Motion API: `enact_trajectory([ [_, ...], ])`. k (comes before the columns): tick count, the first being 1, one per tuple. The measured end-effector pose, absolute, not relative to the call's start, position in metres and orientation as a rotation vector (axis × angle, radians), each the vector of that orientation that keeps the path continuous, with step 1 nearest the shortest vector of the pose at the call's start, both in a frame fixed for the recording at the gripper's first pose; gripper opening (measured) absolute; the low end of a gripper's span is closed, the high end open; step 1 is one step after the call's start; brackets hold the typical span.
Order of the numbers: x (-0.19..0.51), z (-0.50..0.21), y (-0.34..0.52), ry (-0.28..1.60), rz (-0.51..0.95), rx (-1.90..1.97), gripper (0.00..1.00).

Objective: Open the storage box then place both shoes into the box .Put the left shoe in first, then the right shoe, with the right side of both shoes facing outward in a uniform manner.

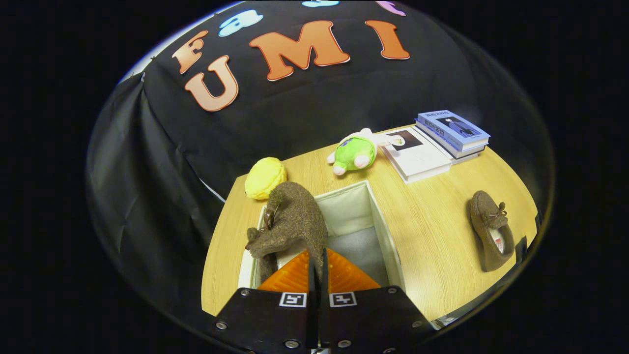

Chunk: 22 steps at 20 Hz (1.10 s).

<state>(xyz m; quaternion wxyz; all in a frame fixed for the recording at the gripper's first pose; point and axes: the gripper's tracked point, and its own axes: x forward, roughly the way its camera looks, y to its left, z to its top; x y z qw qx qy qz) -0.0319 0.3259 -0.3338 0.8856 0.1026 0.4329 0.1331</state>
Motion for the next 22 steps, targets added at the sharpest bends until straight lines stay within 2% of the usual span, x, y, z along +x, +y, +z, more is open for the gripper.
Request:
enact_trajectory([
  [4, -0.047, -0.345, 0.348, 0.937, 0.348, 0.192, 0.03],
  [6, -0.047, -0.346, 0.345, 0.929, 0.343, 0.16, 0.17],
  [8, -0.048, -0.346, 0.345, 0.929, 0.363, 0.163, 0.44],
  [10, -0.047, -0.345, 0.339, 0.922, 0.361, 0.158, 0.79],
  [11, -0.046, -0.343, 0.335, 0.919, 0.359, 0.151, 0.91],
  [12, -0.045, -0.342, 0.331, 0.913, 0.358, 0.147, 0.95],
  [13, -0.044, -0.339, 0.325, 0.904, 0.359, 0.147, 0.99],
  [22, -0.017, -0.311, 0.244, 0.801, 0.278, 0.156, 0.99],
])
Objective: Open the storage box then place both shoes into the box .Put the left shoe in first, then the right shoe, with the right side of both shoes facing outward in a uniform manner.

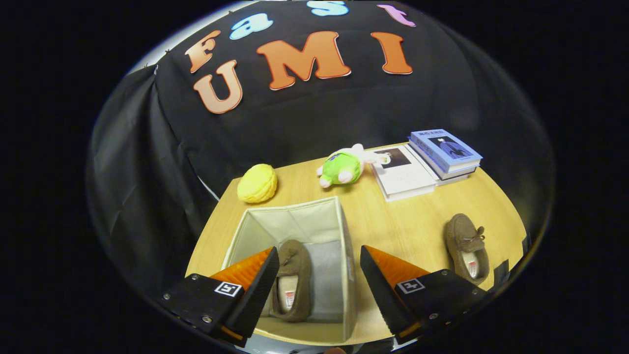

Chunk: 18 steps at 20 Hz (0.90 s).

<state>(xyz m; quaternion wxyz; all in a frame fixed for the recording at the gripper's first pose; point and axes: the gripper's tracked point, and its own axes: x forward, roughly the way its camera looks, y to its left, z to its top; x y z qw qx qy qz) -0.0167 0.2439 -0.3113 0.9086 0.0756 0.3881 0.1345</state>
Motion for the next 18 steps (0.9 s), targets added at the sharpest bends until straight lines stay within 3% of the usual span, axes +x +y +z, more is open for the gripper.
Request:
enact_trajectory([
  [18, 0.005, -0.363, 0.008, 0.841, -0.049, 0.11, 0.99],
])
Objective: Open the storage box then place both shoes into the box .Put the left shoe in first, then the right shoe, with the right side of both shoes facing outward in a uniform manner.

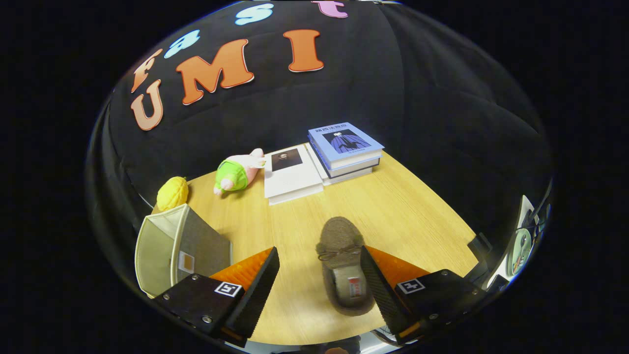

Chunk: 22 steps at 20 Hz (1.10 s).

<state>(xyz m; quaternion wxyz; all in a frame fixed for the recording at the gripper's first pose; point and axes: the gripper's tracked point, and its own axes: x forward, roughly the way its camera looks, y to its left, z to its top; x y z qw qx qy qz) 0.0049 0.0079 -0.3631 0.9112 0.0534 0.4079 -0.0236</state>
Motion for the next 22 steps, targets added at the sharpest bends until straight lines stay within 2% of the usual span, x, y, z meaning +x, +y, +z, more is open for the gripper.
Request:
enact_trajectory([
  [11, -0.019, -0.426, -0.038, 0.977, -0.079, 0.114, 0.98],
  [14, -0.022, -0.443, -0.04, 1.014, -0.069, 0.123, 0.91],
  [18, -0.022, -0.462, -0.036, 1.062, -0.054, 0.149, 0.76],
  [22, -0.021, -0.476, -0.038, 1.101, -0.072, 0.182, 0.55],
])
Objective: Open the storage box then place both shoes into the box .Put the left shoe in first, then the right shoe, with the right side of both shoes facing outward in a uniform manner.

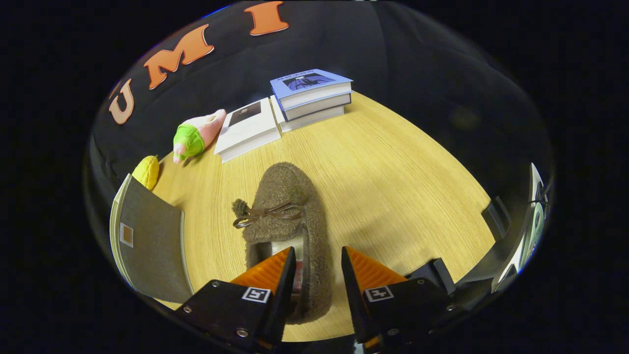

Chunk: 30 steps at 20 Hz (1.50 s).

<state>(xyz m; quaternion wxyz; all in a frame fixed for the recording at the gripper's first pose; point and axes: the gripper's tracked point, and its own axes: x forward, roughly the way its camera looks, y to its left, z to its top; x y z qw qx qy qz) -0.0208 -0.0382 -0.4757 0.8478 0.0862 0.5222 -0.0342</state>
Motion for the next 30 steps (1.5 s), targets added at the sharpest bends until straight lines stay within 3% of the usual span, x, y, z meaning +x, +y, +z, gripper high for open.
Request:
enact_trajectory([
  [3, -0.019, -0.481, -0.034, 1.121, -0.072, 0.22, 0.27],
  [7, -0.015, -0.478, -0.04, 1.103, -0.115, 0.245, 0.02],
  [19, -0.002, -0.409, -0.014, 0.987, -0.13, 0.299, 0.0],
  [30, -0.019, -0.34, 0.093, 0.939, -0.02, 0.337, 0.01],
])
